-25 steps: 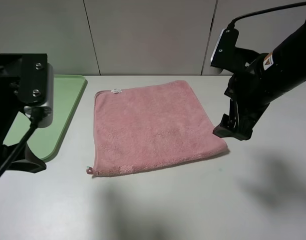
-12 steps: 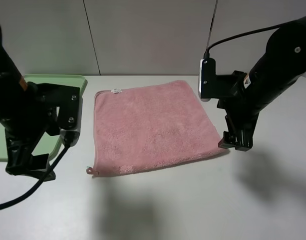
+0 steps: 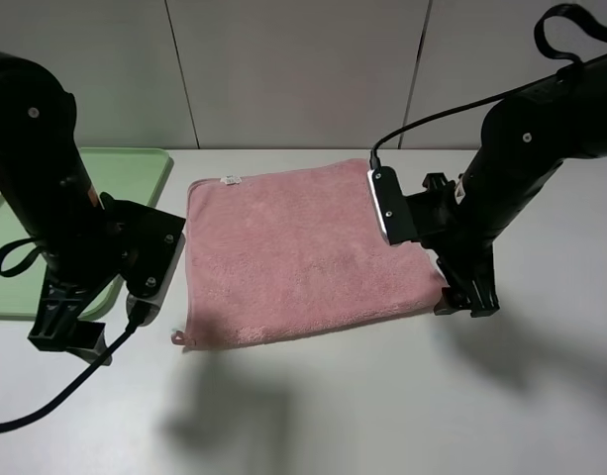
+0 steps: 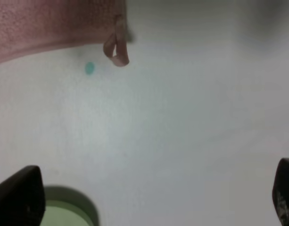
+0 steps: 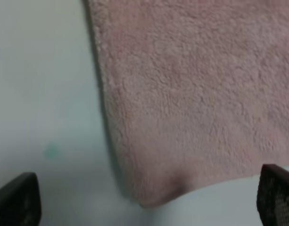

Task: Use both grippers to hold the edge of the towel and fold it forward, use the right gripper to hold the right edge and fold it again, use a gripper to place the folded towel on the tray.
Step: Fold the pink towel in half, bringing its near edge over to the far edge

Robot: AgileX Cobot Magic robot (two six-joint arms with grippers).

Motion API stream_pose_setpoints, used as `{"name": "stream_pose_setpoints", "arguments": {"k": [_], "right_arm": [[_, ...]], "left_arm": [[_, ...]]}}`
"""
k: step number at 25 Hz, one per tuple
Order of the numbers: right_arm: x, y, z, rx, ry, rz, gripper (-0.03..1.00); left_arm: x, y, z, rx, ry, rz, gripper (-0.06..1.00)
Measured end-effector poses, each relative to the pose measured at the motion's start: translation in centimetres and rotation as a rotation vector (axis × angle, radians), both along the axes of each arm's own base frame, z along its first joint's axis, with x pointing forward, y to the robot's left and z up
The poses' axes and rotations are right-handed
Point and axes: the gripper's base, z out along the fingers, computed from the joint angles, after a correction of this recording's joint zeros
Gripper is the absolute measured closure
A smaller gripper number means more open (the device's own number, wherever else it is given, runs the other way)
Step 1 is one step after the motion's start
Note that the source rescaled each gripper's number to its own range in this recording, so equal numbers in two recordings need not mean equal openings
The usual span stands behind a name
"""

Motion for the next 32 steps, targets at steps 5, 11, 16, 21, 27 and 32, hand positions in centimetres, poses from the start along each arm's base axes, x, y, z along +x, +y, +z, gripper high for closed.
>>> {"name": "stream_pose_setpoints", "arguments": {"k": [5, 11, 16, 21, 27, 32], "right_arm": [[0.3, 0.1, -1.3, -0.032, 0.014, 0.104, -0.03], [0.6, 0.3, -3.3, -0.057, 0.045, 0.151, -0.03], [0.7, 0.3, -4.8, -0.071, 0.072, 0.167, -0.03], [0.6, 0.3, -6.1, -0.087, 0.108, 0.169, -0.03], [0.7, 0.3, -6.5, -0.095, 0.123, 0.172, -0.03], [0.7, 0.3, -6.5, -0.094, 0.124, 0.17, -0.03]], "left_arm": [[0.6, -0.4, -0.3, -0.027, -0.041, -0.058, -0.01], [0.9, -0.6, -1.3, -0.022, -0.023, -0.081, -0.01], [0.9, -0.7, -1.5, -0.03, -0.014, -0.097, 0.0], [1.0, -1.1, -1.6, -0.073, -0.016, -0.105, 0.0], [0.9, -1.4, -1.8, -0.093, -0.003, -0.125, 0.0], [1.2, -1.5, -2.5, -0.092, 0.003, -0.127, 0.0]]}}
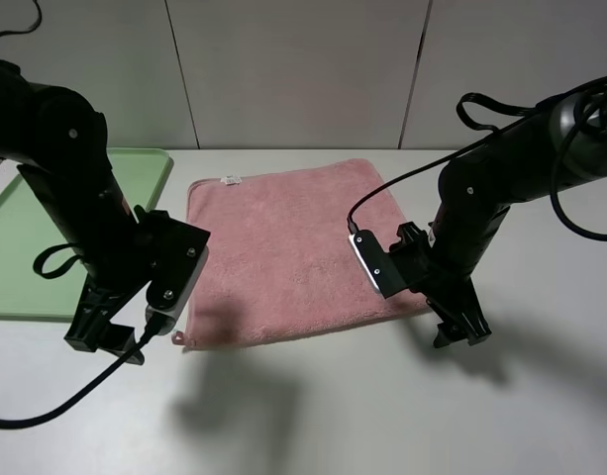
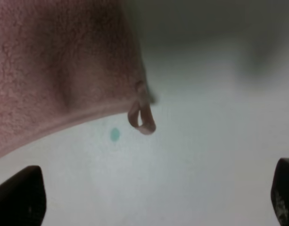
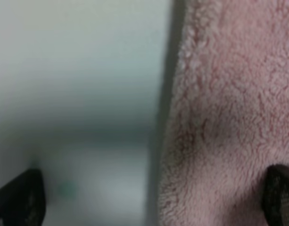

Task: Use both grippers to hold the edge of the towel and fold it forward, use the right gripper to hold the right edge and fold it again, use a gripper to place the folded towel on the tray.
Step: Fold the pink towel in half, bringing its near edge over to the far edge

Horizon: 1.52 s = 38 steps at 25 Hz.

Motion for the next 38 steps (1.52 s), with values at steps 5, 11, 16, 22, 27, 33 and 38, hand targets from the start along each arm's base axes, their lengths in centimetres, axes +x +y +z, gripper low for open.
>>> {"name": "stream_pose_setpoints", "arguments": {"k": [5, 11, 16, 22, 27, 33, 38], "right_arm": [[0.0, 0.0, 0.0, 0.003, 0.002, -0.002, -0.03], [0.0, 0.1, 0.0, 0.014, 0.006, -0.018, -0.03], [-0.1, 0.2, 0.0, 0.018, 0.008, -0.025, -0.03], [-0.1, 0.2, 0.0, 0.021, 0.008, -0.028, -0.03], [-0.1, 0.2, 0.0, 0.026, 0.011, -0.036, -0.03], [-0.1, 0.2, 0.0, 0.029, 0.011, -0.04, -0.03], [-0.1, 0.3, 0.0, 0.033, 0.012, -0.047, -0.03]], "left_arm": [[0.3, -0.2, -0.9, 0.001, 0.003, 0.004, 0.0], [0.6, -0.7, -1.6, -0.036, 0.007, 0.042, 0.01], [0.6, -1.1, -2.5, -0.063, 0.042, 0.093, 0.02], [0.2, -2.4, -3.7, -0.072, 0.05, 0.094, 0.03], [-0.2, -3.5, -4.6, -0.067, 0.046, 0.054, 0.03], [-0.3, -3.7, -5.6, -0.046, 0.063, 0.047, 0.04], [-0.2, -3.7, -6.2, -0.041, 0.057, 0.046, 0.09]]}}
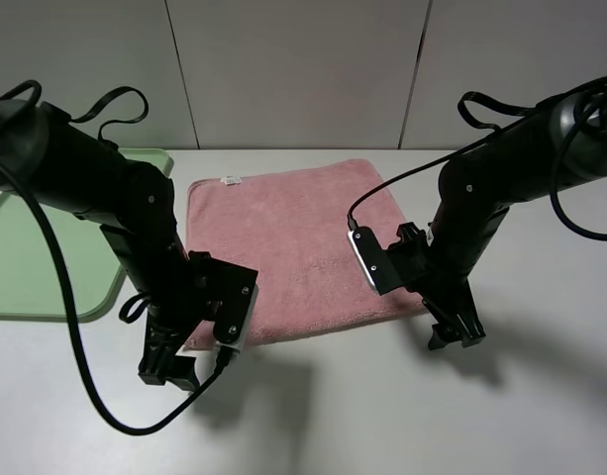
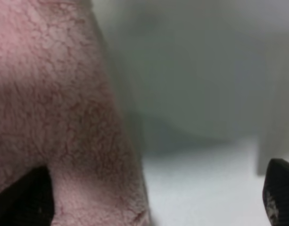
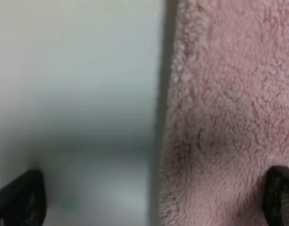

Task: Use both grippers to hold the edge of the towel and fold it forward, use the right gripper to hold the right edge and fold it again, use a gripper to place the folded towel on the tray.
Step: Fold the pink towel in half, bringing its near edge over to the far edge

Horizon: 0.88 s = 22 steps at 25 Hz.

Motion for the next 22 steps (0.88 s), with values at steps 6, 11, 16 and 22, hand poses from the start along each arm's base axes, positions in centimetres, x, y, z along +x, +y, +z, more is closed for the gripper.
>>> {"name": "stream_pose_setpoints", "arguments": {"k": [6, 11, 16, 22], "right_arm": [[-0.02, 0.05, 0.0, 0.006, 0.002, -0.009, -0.03], [-0.02, 0.06, 0.0, 0.007, 0.003, -0.011, -0.03], [0.0, 0.11, 0.0, 0.013, 0.001, -0.016, 0.06], [0.3, 0.33, -0.02, 0.038, -0.032, -0.025, 0.49]], "left_arm": [[0.27, -0.12, -0.03, -0.013, -0.029, 0.004, 0.2], [0.49, -0.19, -0.11, -0.02, -0.052, 0.001, 0.37], [0.6, -0.24, -0.26, -0.023, -0.06, 0.003, 0.59], [0.62, -0.25, -0.26, -0.024, -0.062, 0.003, 0.85]]}}
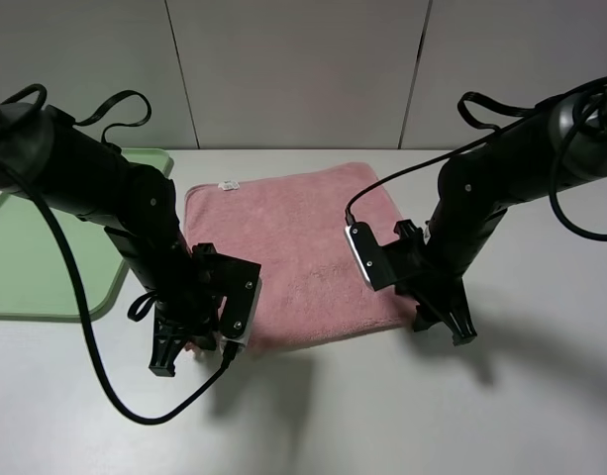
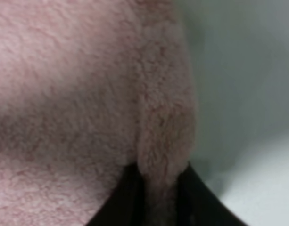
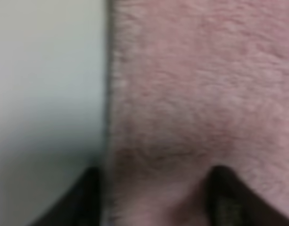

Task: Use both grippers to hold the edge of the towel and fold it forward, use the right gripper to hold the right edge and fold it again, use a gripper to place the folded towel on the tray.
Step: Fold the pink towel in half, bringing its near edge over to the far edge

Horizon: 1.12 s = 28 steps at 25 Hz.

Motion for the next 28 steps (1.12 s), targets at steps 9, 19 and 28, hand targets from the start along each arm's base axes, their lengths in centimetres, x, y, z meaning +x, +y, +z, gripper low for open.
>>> {"name": "stream_pose_setpoints", "arguments": {"k": [9, 19, 28], "right_arm": [[0.2, 0.3, -0.2, 0.032, -0.019, -0.029, 0.97], [0.2, 0.3, -0.1, 0.03, -0.012, -0.033, 0.97], [-0.8, 0.1, 1.8, 0.033, 0.042, -0.063, 0.97]], "left_arm": [[0.0, 0.0, 0.0, 0.0, 0.001, 0.0, 0.94], [-0.1, 0.0, 0.0, 0.005, 0.011, -0.001, 0.94], [-1.0, 0.5, 1.5, 0.035, 0.079, -0.021, 0.94]]}}
